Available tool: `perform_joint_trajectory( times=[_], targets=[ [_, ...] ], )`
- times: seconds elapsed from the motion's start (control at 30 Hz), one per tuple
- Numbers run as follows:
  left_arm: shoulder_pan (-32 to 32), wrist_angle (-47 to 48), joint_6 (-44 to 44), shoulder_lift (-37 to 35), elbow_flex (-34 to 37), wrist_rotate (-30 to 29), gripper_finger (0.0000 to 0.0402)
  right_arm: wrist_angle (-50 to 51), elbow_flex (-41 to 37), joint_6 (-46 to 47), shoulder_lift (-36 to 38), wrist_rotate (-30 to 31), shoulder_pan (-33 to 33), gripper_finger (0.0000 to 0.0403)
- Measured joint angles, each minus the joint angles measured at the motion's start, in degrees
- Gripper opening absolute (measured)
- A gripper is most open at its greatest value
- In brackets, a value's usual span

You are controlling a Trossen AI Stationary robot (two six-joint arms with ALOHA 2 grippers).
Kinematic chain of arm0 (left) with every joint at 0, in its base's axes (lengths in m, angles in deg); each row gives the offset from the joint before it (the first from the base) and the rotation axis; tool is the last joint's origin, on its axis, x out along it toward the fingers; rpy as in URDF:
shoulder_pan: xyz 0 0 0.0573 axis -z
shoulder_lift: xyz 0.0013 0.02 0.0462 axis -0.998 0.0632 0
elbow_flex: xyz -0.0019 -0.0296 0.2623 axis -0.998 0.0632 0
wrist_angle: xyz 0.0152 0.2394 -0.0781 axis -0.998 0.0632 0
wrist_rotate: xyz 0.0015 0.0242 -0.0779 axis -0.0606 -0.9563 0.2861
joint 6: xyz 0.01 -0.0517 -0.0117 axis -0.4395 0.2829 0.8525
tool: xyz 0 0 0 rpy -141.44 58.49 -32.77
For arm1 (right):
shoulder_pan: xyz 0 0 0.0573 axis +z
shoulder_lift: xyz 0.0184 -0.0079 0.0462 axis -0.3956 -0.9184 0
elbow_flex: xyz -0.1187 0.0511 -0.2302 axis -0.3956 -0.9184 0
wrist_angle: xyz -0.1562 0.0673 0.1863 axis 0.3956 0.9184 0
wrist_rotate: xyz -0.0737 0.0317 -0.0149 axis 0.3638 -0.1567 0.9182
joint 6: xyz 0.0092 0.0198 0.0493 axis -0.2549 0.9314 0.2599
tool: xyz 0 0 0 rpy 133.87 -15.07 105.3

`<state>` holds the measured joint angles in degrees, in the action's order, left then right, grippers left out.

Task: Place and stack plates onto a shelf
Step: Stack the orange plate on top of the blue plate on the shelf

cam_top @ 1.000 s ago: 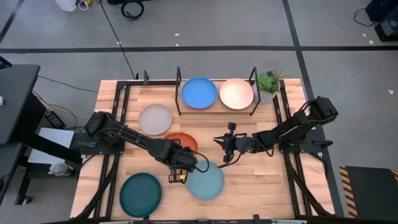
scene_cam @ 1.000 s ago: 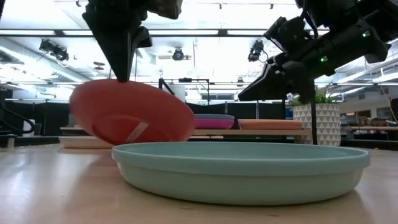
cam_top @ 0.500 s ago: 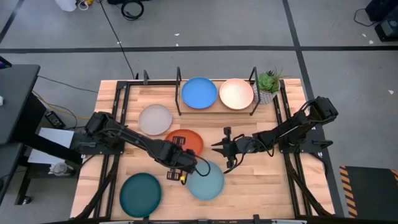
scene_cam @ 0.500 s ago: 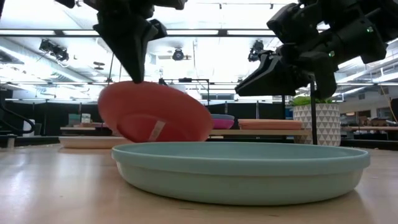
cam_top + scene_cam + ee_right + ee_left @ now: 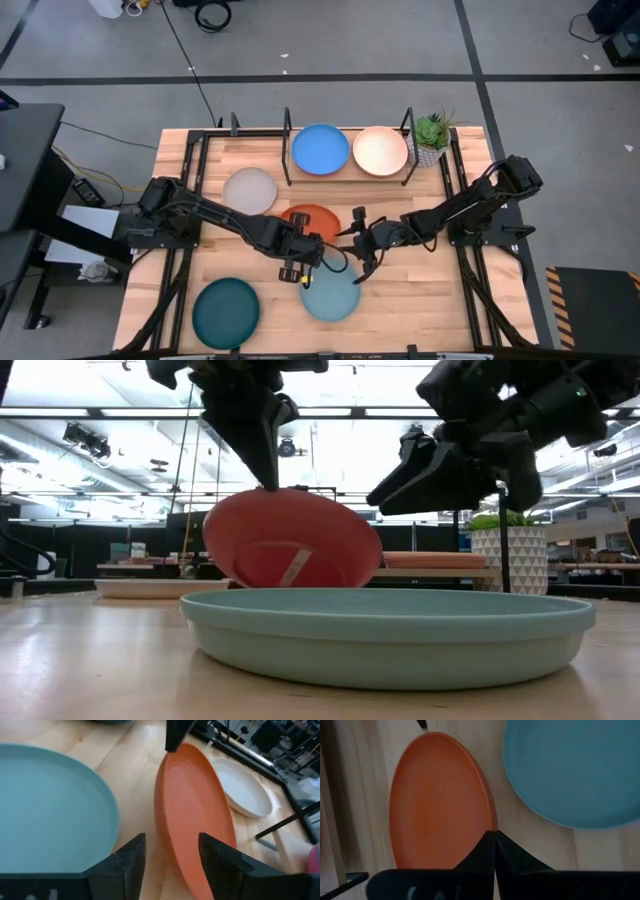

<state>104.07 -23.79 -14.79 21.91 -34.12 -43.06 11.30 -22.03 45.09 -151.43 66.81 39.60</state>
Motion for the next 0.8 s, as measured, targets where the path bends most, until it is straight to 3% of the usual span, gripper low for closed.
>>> perform_joint_trajectory(
  times=[0.33,0.63,0.8],
  targets=[
    [-0.26,-1.02,-1.20,0.02,0.00,0.04,0.0000,0.79,4.56,-8.37,-7.34,2.86,-0.77,0.0156],
    [-0.27,-1.62,-1.12,0.04,0.02,0.02,0.0002,0.96,5.17,-8.54,-7.77,1.92,-1.54,0.0069],
    [-0.29,-1.72,-0.65,0.04,0.02,0.00,0.0030,2.43,5.16,-8.54,-7.77,1.80,-1.72,0.0011]
  ],
)
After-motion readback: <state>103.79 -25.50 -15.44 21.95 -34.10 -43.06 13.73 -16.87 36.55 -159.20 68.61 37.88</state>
